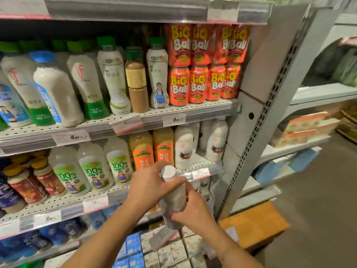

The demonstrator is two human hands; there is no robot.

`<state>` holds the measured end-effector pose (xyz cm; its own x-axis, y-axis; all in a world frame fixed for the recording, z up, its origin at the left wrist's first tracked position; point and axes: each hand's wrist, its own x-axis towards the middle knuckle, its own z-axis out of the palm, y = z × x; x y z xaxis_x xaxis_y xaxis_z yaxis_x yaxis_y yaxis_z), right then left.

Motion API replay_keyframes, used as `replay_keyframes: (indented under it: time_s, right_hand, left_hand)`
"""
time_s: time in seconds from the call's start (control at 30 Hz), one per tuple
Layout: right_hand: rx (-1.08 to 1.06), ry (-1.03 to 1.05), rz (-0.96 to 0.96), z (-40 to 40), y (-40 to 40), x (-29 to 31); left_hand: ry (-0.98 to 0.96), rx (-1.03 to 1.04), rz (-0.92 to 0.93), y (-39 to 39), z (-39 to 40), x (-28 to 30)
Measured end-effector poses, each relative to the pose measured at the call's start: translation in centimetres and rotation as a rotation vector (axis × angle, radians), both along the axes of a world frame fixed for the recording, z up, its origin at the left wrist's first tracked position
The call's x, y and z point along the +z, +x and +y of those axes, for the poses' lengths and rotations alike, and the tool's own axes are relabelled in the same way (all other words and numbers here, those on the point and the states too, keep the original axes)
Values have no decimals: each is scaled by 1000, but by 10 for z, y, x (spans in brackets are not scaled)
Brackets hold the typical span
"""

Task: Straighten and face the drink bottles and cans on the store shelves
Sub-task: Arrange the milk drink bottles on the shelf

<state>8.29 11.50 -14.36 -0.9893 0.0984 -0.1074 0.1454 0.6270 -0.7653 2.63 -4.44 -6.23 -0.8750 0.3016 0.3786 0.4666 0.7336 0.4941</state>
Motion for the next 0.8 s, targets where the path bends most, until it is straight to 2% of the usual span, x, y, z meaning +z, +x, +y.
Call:
replay_keyframes:
  time_s: [0.1,0.13,0.23,0.27,0.43,0.57,0.7,0.8]
  right_hand:
    - [-97,-55,88,31,-6,-2]
    - [-131,-72,107,42,-10,-2]
    - [-205,-131,164,73,-25,3]
    - [-225,-135,174,84,-33,5]
    - [-313,-143,201,121,-79,11]
    - [-351,-83,254,135,-116,14]
    - [-348,-50,209,141,-149,2]
    - [-339,-69,233,139,-166,-6]
  left_hand:
    - [-145,-113,-71,-25,12,20]
    - [-162,-121,-37,-34,12,27]
    - [-296,-8,306,-66,7,39]
    - [-333,39,365,-73,6,43]
    - [-397,196,383,-88,5,37]
    - [-404,194,434,-91,6,32]
    - [-487,193,489,-97,0,22]
    - [-522,201,471,-98,0,21]
